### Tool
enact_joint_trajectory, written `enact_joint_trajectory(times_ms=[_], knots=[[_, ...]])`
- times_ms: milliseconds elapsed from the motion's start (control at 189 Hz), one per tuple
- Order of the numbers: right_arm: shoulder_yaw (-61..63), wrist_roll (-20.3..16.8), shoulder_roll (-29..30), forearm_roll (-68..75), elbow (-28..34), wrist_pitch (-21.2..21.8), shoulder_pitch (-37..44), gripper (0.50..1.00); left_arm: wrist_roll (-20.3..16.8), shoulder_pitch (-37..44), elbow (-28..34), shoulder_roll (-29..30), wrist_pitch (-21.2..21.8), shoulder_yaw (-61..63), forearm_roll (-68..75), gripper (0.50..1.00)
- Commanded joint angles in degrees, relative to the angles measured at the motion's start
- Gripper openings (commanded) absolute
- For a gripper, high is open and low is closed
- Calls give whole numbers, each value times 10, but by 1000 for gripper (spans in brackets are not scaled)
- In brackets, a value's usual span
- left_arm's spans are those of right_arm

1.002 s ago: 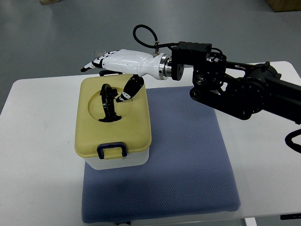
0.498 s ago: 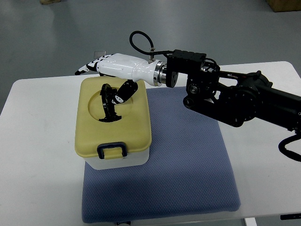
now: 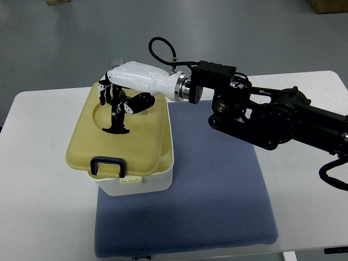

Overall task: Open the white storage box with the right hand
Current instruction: 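Lift the yellow lid off the white box with the right hand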

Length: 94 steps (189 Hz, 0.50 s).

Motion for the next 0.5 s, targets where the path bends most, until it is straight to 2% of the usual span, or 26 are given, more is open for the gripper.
enact_joint_trajectory(times_ms=[0, 80, 191, 345, 493], knots=[[21, -1, -5, 4, 19, 4, 16, 500, 0, 0, 0, 0, 0, 0, 0, 1000], [41, -2, -18, 4, 35, 18, 21, 500, 0, 0, 0, 0, 0, 0, 0, 1000], [67, -2, -59, 5, 52, 61, 42, 500, 0, 0, 0, 0, 0, 0, 0, 1000], [72, 2, -157, 7, 67, 95, 49, 500, -1, 0, 0, 0, 0, 0, 0, 1000], [70, 17, -253, 8, 66, 153, 49, 500, 0, 0, -4, 0, -1, 0, 0, 1000]])
